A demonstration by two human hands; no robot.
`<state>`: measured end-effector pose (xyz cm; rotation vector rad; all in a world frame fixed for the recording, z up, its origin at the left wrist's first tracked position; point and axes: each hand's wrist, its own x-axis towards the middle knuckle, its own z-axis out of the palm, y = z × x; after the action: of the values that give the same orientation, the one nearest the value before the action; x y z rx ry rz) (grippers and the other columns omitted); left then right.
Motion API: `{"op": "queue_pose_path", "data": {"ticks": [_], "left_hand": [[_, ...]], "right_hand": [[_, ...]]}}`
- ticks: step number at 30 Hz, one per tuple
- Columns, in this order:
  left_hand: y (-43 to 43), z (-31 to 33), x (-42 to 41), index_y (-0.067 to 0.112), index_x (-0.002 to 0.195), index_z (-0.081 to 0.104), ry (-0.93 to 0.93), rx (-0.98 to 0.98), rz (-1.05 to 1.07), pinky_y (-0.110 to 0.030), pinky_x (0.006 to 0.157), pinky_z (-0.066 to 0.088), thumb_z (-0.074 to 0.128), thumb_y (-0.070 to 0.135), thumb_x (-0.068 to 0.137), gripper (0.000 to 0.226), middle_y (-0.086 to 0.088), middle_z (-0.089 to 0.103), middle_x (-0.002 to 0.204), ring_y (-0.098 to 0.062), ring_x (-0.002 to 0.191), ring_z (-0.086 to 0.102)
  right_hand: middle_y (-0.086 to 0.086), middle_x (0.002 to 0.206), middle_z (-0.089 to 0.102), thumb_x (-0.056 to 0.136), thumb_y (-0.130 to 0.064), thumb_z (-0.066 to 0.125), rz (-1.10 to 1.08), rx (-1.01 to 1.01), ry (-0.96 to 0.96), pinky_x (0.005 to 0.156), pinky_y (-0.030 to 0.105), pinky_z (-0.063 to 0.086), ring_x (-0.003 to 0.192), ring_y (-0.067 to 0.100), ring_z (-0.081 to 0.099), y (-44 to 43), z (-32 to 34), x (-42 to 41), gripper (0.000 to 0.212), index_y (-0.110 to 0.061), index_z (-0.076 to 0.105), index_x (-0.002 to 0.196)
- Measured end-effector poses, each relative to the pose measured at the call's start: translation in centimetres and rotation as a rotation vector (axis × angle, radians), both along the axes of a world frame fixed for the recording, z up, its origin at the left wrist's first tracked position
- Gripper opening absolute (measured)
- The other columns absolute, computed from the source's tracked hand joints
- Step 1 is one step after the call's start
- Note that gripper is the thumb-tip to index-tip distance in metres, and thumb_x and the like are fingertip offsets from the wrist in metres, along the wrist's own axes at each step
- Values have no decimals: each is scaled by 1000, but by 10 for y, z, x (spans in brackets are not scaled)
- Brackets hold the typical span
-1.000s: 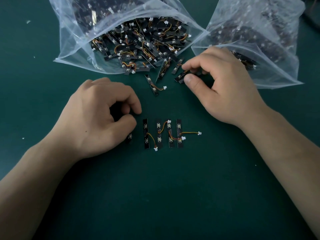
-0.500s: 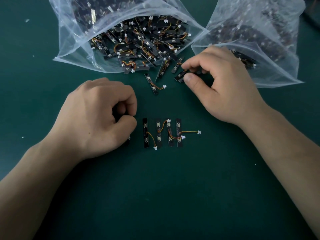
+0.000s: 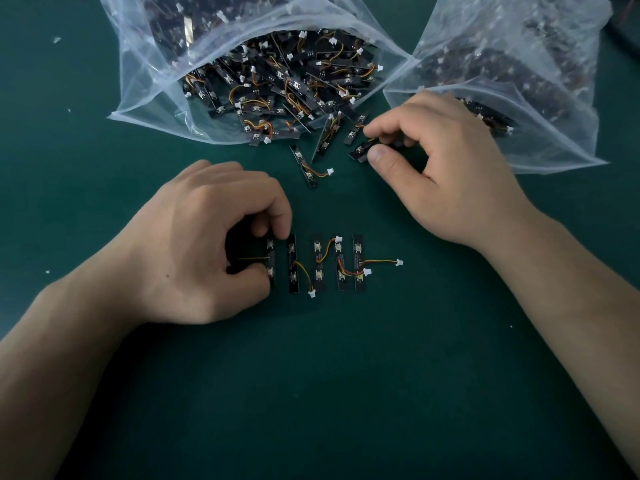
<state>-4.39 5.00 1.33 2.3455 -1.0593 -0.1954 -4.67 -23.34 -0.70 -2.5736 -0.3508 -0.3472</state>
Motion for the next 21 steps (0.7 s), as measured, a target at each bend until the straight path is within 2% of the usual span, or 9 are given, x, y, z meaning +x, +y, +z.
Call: {"op": "queue_pose_path", "data": {"ticks": [13, 18, 21], "left_hand": [[-1, -4, -2, 33, 97, 62, -8, -4, 19, -34, 81, 41, 63, 38, 65, 32, 18, 54, 84, -12, 83, 56], [-2, -3, -3, 32, 97, 63, -6, -21, 27, -43, 82, 45, 65, 37, 66, 31, 19, 54, 84, -11, 83, 56], [-2, -3, -4, 32, 98, 63, 0, -24, 29, -43, 82, 45, 64, 39, 67, 32, 19, 54, 85, -11, 84, 56]], "right_hand": [[-7, 104, 60, 101, -36, 59, 0, 1, 8, 93, 33, 44, 101, 13, 53, 0, -1, 1, 29, -19, 71, 121], [-5, 104, 61, 101, -35, 60, 0, -2, 9, 93, 31, 42, 101, 14, 54, 1, -1, 1, 28, -18, 71, 121], [-5, 105, 62, 101, -34, 60, 0, -1, 6, 94, 32, 43, 101, 15, 55, 0, -1, 1, 28, -18, 71, 121]]}}
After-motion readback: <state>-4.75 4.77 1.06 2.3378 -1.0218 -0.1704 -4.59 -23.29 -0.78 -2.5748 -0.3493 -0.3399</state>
